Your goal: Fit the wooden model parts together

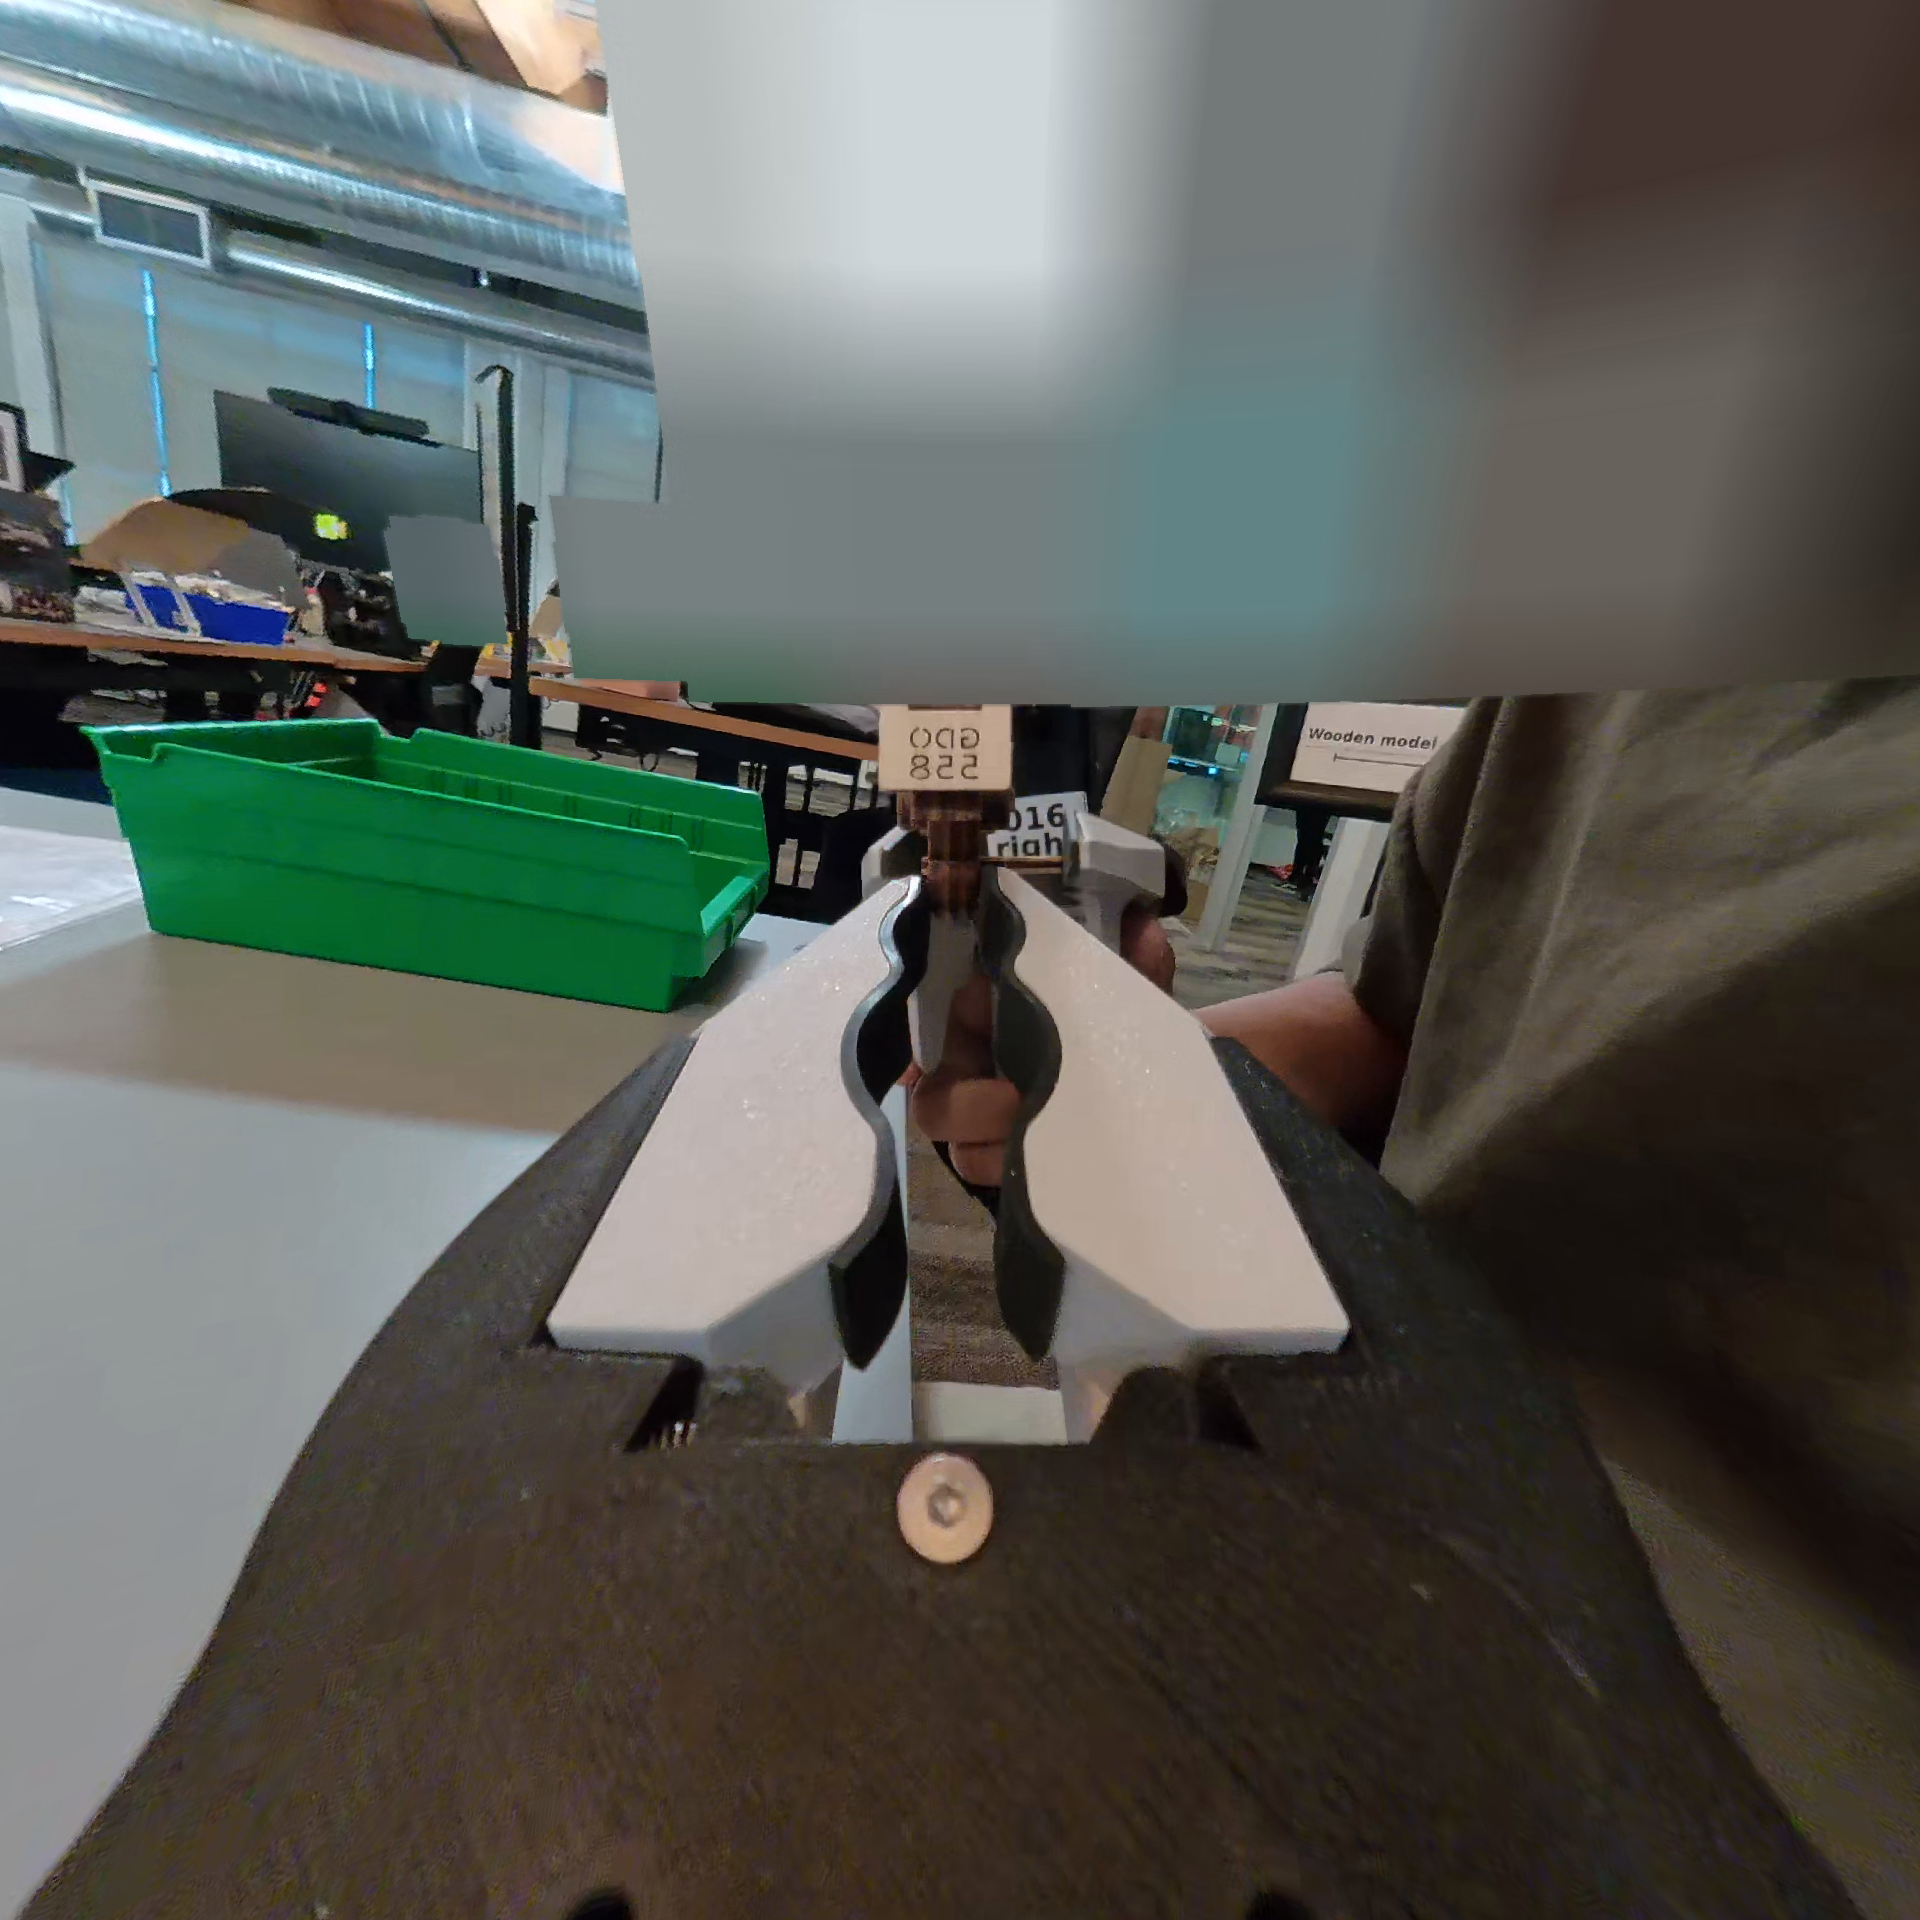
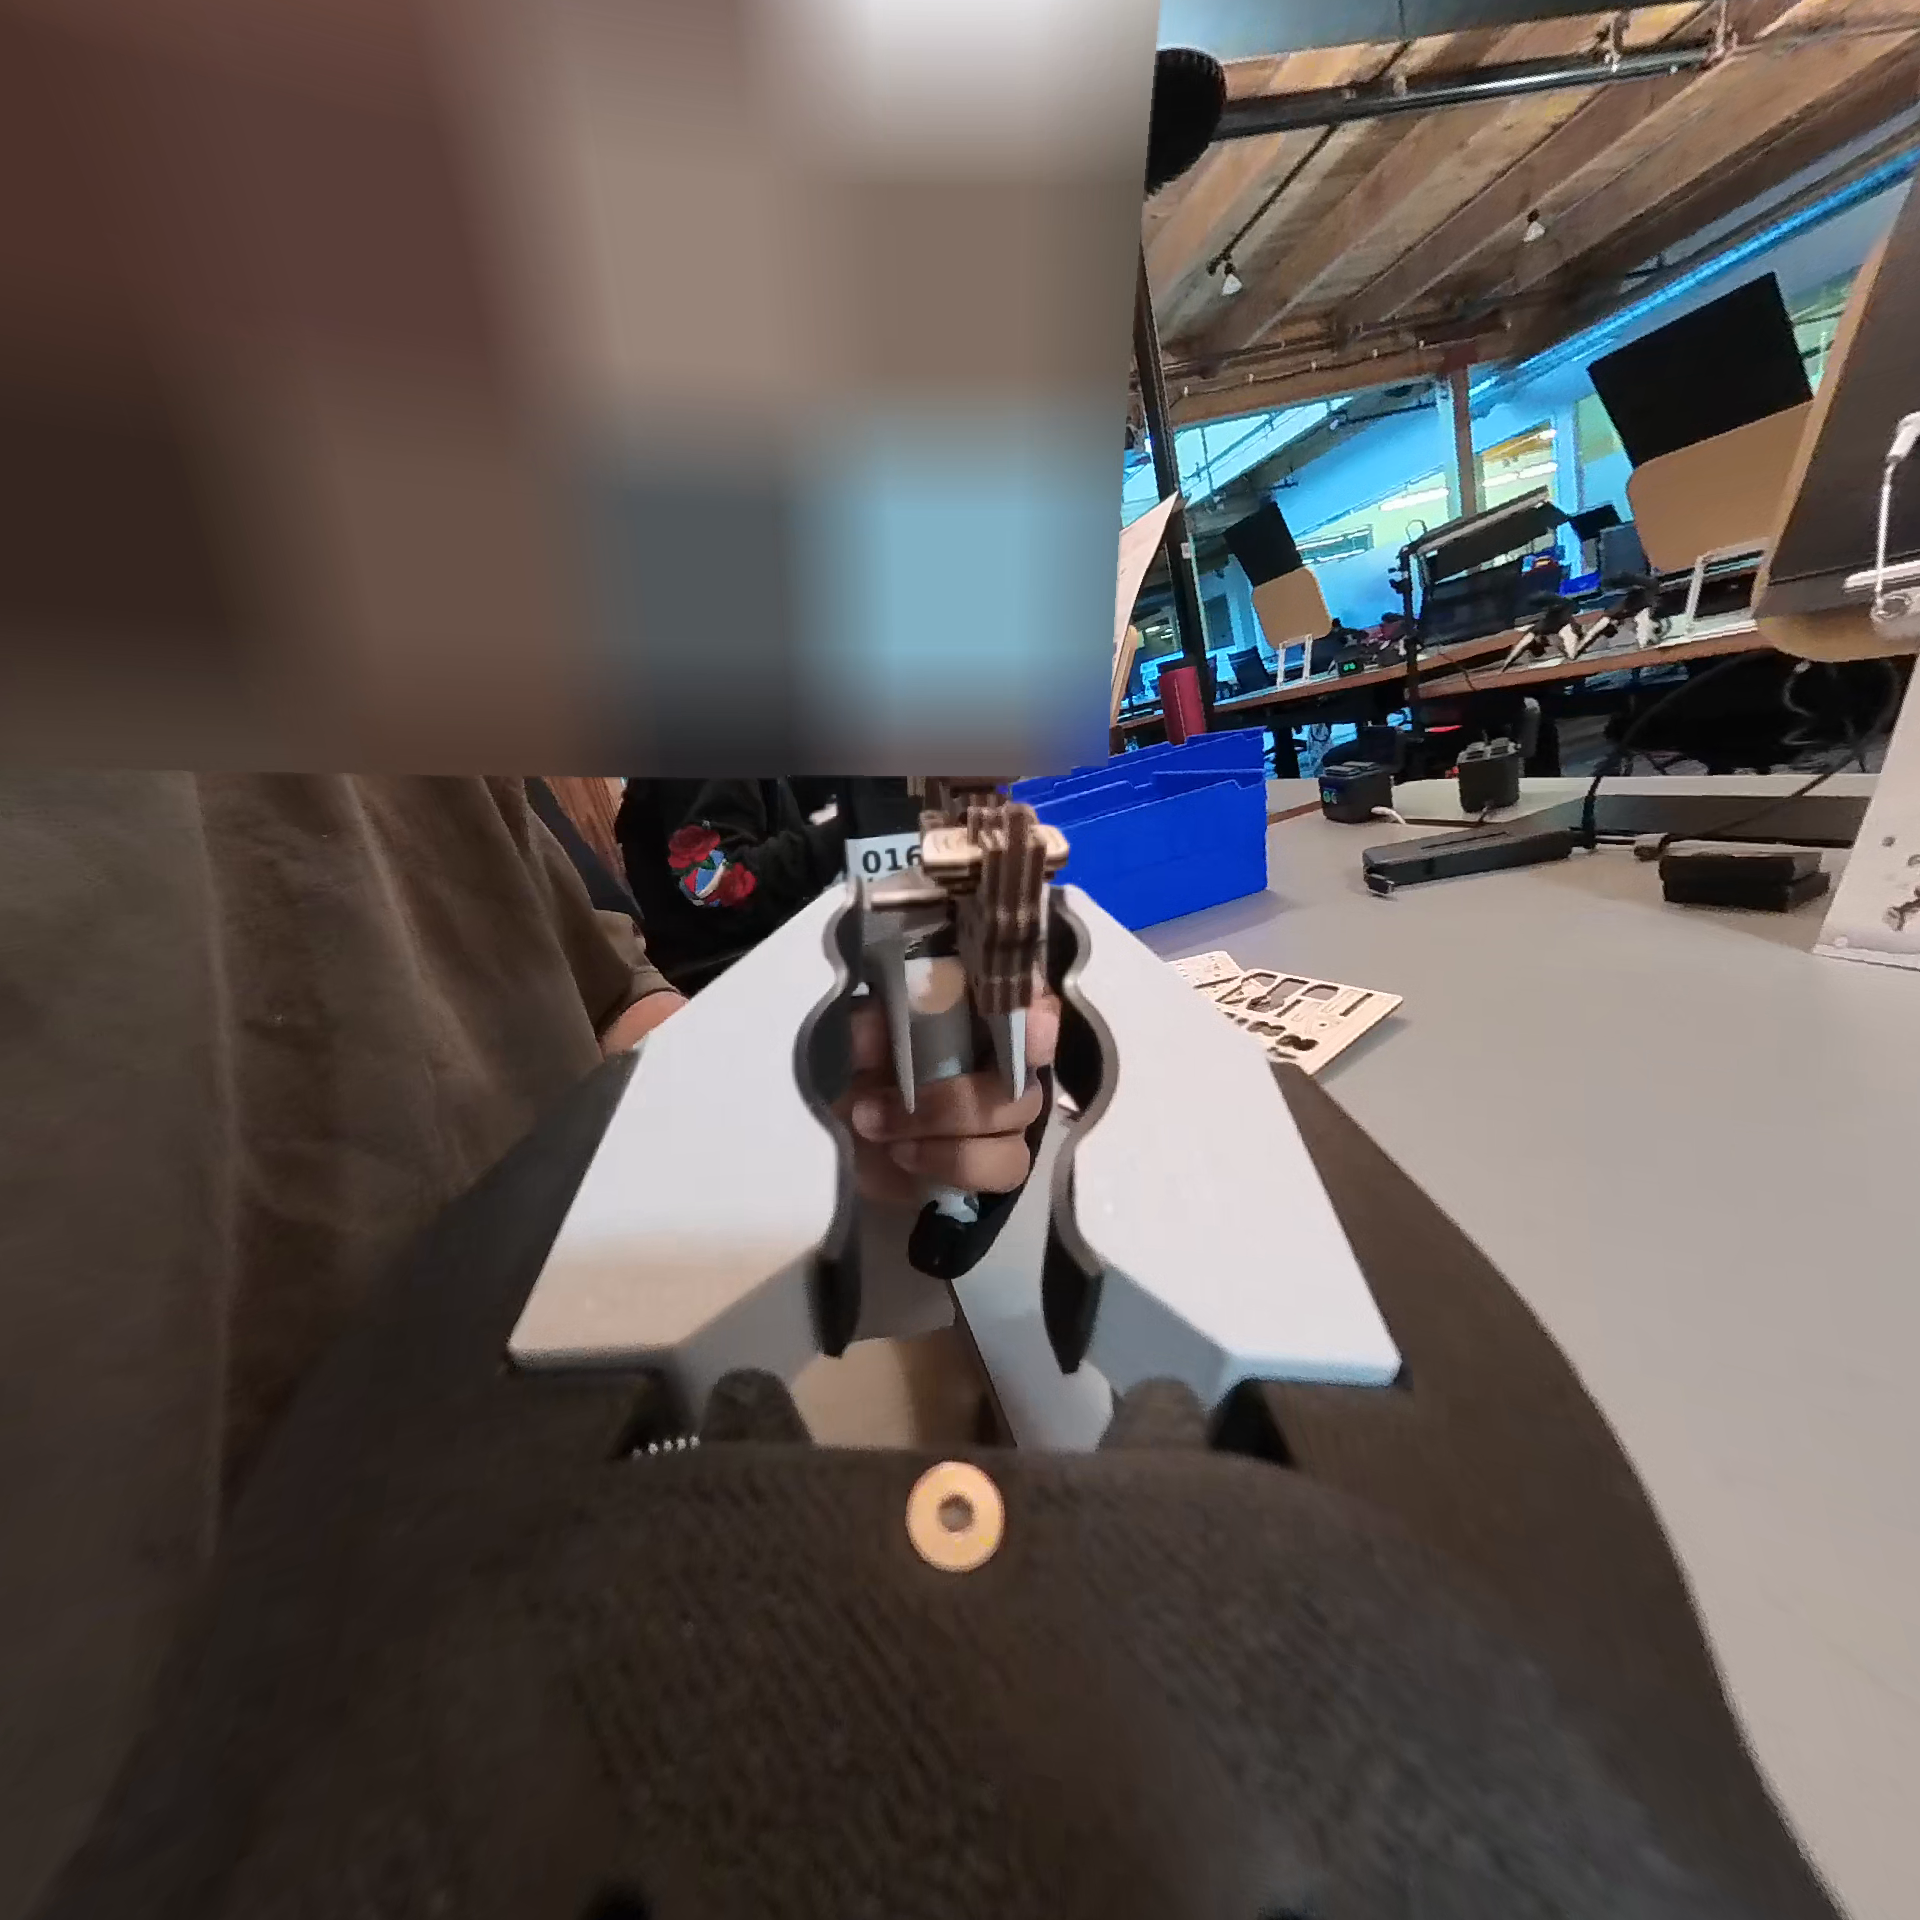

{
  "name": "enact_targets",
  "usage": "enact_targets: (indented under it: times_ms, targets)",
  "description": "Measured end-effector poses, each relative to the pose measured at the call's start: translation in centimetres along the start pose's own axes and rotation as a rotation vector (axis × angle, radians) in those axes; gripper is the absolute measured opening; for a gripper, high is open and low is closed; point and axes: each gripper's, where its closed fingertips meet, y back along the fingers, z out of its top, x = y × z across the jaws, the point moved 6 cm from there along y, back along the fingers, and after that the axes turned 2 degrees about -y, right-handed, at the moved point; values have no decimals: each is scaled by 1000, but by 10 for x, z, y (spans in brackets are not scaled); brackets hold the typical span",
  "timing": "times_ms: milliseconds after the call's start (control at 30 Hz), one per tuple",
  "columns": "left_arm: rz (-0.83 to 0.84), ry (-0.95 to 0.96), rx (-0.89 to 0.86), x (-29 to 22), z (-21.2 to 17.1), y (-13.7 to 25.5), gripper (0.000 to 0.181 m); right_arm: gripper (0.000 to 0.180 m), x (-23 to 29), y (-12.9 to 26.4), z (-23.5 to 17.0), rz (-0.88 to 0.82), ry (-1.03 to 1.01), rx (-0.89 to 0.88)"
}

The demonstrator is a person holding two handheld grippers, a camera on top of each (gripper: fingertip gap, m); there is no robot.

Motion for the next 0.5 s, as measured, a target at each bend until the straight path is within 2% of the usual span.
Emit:
enact_targets:
  times_ms: [333, 500]
  targets:
    - [37, 54, -4, 5, -4, 1, 7, 28, -8, 1, -2, 3, -124, 17]
    - [51, 92, -7, 6, -6, 0, 7, 28, -10, 1, -2, -6, -119, 30]
